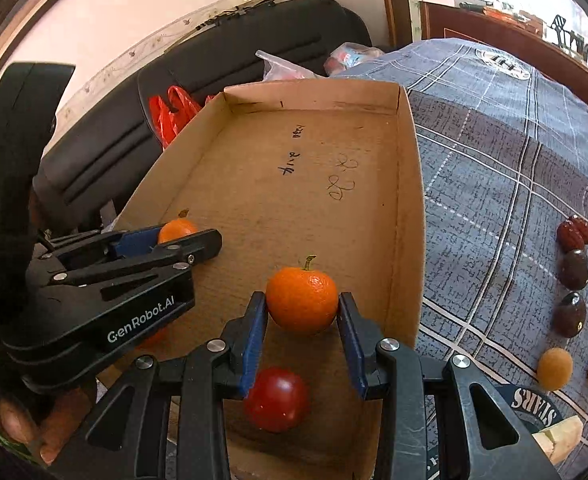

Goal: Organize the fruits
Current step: 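Lower the tangerines into the tray and open both tools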

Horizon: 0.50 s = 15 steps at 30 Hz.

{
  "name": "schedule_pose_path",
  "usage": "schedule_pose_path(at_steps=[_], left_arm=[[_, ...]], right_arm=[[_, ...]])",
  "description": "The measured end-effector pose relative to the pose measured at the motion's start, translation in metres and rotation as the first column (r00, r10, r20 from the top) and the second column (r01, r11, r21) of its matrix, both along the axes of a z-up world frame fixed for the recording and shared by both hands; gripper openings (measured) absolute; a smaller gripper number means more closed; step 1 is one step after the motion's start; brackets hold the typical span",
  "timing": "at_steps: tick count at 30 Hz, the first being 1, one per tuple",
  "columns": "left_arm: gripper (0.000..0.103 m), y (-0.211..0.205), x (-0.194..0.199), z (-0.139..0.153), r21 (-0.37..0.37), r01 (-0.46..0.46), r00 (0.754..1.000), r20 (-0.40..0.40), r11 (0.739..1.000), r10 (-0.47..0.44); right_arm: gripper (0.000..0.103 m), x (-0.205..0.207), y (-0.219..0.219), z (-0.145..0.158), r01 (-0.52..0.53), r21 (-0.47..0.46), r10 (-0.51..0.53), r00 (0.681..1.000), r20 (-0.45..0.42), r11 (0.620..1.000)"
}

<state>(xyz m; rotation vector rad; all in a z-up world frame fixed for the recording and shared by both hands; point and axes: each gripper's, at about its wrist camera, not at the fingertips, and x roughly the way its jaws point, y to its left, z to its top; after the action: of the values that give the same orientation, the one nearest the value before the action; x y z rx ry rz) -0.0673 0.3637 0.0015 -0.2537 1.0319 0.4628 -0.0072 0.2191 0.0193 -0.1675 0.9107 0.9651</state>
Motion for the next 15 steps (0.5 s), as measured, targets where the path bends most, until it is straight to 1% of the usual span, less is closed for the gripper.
schedule_pose_path(at_steps=[3, 4, 6, 9, 11, 15], left_arm=[[0.035, -0.002, 0.002, -0.001, 0.004, 0.001, 1.0, -0.009, 1.0, -0.001], [0.04, -0.002, 0.001, -0.001, 0.002, 0.002, 1.0, -0.01, 1.0, -0.002], [0.044, -0.002, 0.0, 0.0, -0.01, 0.004, 1.0, -0.01, 1.0, -0.004], [0.044, 0.0, -0.004, 0.0, -0.025, -0.001, 1.0, -0.01, 1.0, 0.0], [0.044, 0.0, -0.006, 0.001, -0.038, -0.003, 1.0, -0.009, 0.999, 0.002], [0.044, 0.0, -0.011, 0.006, -0.042, -0.005, 1.0, 0.003, 0.999, 0.005]], right_arm=[[0.038, 0.001, 0.001, 0.002, -0.004, -0.01, 0.004, 1.0, 0.008, 1.0], [0.038, 0.0, 0.001, 0.002, -0.006, -0.014, 0.006, 1.0, 0.013, 1.0], [0.038, -0.001, 0.003, 0.002, -0.008, -0.024, 0.009, 1.0, 0.022, 1.0], [0.041, -0.004, 0.003, 0.003, -0.008, -0.038, 0.009, 0.999, 0.04, 0.999], [0.047, -0.005, 0.001, 0.004, -0.007, -0.037, 0.008, 0.999, 0.045, 0.999], [0.047, -0.008, -0.003, 0.008, -0.011, -0.032, 0.013, 0.998, 0.063, 0.999]])
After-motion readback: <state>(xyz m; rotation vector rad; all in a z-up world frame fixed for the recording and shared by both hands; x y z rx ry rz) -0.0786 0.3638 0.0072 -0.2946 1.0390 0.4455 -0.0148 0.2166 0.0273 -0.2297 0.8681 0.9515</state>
